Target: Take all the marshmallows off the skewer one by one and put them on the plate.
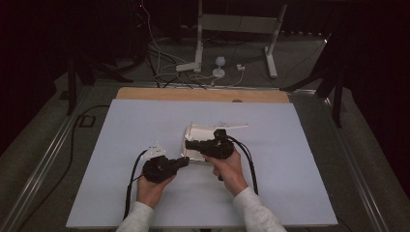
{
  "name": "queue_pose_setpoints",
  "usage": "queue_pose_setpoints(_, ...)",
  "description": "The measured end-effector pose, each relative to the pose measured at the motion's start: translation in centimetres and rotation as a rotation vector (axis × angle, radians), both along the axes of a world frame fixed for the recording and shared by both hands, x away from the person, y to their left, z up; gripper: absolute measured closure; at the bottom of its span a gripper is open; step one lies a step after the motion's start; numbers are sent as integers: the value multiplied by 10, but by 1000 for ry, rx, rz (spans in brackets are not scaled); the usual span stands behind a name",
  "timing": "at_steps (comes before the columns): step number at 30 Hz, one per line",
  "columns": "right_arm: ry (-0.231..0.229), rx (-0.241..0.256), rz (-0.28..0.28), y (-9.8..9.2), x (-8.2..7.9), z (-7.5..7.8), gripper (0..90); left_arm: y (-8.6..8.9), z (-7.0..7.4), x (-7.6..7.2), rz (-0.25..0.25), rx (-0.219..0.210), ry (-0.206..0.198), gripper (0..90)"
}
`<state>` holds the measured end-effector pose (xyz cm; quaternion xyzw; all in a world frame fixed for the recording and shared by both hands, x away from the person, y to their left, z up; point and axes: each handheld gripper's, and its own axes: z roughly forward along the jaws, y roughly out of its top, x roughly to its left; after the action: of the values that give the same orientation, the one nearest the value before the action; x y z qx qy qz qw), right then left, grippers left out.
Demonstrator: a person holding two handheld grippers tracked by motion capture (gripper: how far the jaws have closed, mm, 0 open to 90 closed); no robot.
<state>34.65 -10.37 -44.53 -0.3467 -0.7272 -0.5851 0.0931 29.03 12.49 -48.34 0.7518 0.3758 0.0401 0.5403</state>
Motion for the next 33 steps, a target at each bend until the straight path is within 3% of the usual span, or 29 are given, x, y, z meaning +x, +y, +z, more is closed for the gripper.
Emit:
queue_pose_setpoints(6,-10,-3,0,3,-1,1,811,0,0,0,-4,4,3,900)
queue_pose_setpoints(10,-22,-11,-2,4,-1,2,832,0,0,0,-8,4,6,900)
queue_pose_setpoints(16,-30,-10,-45,0,0,2,863,-1,0,0,-8,12,10,900)
queue_pose_setpoints(18,-37,4,-73,-2,0,3,870,-2,-2,0,-15,37,17,900)
queue_pose_setpoints(20,-25,33,-101,-7,3,5,871,-3,-3,-1,-22,30,20,900)
queue_pose_setpoints(33,-40,34,-136,-11,7,11,869,0,-3,0,-20,43,10,900)
